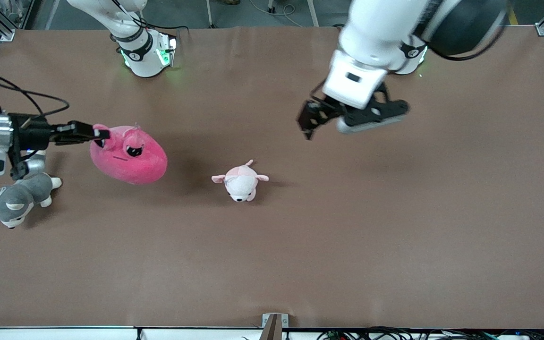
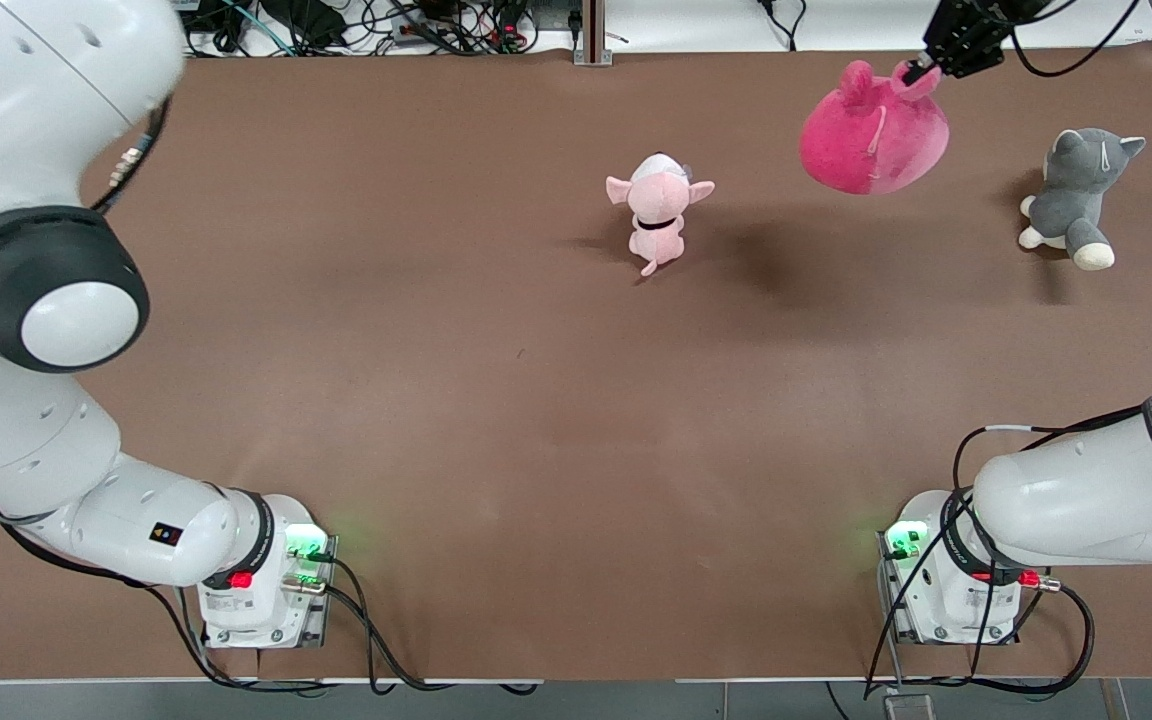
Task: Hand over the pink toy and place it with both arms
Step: 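Open the left gripper and withdraw it while the right gripper holds the toy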
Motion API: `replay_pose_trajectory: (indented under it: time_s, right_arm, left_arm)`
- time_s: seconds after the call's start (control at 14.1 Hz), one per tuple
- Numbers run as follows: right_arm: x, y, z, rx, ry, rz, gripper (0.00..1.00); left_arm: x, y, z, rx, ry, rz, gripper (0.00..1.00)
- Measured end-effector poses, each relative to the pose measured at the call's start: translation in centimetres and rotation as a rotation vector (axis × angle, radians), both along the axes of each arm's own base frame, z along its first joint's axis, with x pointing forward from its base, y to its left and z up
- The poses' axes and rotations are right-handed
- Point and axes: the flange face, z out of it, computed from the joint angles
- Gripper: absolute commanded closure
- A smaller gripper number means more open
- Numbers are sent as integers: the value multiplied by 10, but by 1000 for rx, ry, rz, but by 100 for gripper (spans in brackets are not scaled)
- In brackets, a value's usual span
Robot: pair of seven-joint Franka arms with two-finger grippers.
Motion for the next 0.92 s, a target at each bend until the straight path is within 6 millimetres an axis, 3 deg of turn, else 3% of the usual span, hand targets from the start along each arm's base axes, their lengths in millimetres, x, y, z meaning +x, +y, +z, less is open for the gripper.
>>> replay_pose_trajectory:
  time_s: [0.21, 0.36, 0.57, 0.92]
  right_arm:
    - [29, -34, -40, 14, -17, 14, 100]
    - [41, -43, -63, 10, -39, 71, 100]
    - [47, -56, -79, 9, -104, 176, 100]
    - [46, -87, -110, 88, -205, 308, 100]
  left_arm:
    - [30, 68, -3, 67, 28, -103, 0]
    - [38, 107, 1, 93, 58, -102, 0]
    - [43, 161, 16, 117, 69, -122, 0]
    - [40, 227, 42, 149, 62, -210, 0]
